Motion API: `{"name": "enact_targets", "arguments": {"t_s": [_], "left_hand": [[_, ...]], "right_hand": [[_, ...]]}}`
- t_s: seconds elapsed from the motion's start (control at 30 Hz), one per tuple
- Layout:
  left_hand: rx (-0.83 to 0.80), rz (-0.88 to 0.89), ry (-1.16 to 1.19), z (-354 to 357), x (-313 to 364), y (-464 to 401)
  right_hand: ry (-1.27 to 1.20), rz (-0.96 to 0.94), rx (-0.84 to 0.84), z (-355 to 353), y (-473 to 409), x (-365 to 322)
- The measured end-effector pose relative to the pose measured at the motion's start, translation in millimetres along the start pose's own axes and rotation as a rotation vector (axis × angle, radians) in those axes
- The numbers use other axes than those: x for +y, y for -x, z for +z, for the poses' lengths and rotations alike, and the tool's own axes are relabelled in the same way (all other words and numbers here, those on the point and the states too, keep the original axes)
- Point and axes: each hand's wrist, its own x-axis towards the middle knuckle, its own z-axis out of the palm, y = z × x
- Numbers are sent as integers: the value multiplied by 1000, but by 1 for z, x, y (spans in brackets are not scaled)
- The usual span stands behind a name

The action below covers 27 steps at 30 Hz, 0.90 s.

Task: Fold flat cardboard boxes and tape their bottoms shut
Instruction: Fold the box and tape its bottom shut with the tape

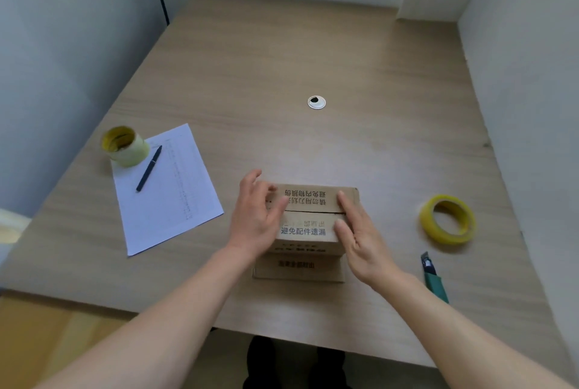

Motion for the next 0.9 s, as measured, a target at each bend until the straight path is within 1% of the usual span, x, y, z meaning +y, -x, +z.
{"name": "enact_targets", "arguments": {"t_s": [0.07,0.13,0.23,0.3,0.37,0.4,0.5,0.53,0.6,0.63,0.67,0.7,0.73,0.77,0.8,0.83,0.87,0.9], "left_hand": [[-37,-40,-53,6,2,-2],[-35,-72,-79,10,4,-3],[-24,-35,-45,19,10,-1],[-35,-17,-48,25,14,-2],[-35,0,-83,29,18,-5],[-28,53,-130,31,20,-5],[-38,361,-369,36,27,7],[-57,408,-411,37,29,12],[-69,392,-428,39,30,15],[-68,373,-423,39,30,14],[-67,359,-419,38,29,13],[-68,355,-418,38,29,13],[-71,354,-414,38,29,13],[-77,350,-406,38,29,14],[-82,342,-398,38,31,15],[-83,336,-394,37,32,17],[-84,330,-393,37,34,17],[-85,325,-394,37,34,17]], "right_hand": [[-27,-15,49,4,3,5],[-22,-21,104,5,7,8],[-10,-7,234,3,14,16],[-1,-6,266,-2,19,20],[9,5,261,-7,19,23],[8,14,261,-10,19,23],[12,22,215,-20,17,23],[-7,15,157,-26,16,25],[-129,11,17,-44,15,32],[-161,19,23,-58,13,39],[-136,44,102,-74,10,50],[-28,88,218,-92,6,63],[156,141,295,-112,1,79],[389,201,290,-129,-1,96],[627,273,205,-144,-3,112],[818,346,80,-153,-4,127],[945,407,-38,-158,-4,139],[1015,436,-107,-161,-3,149]]}}
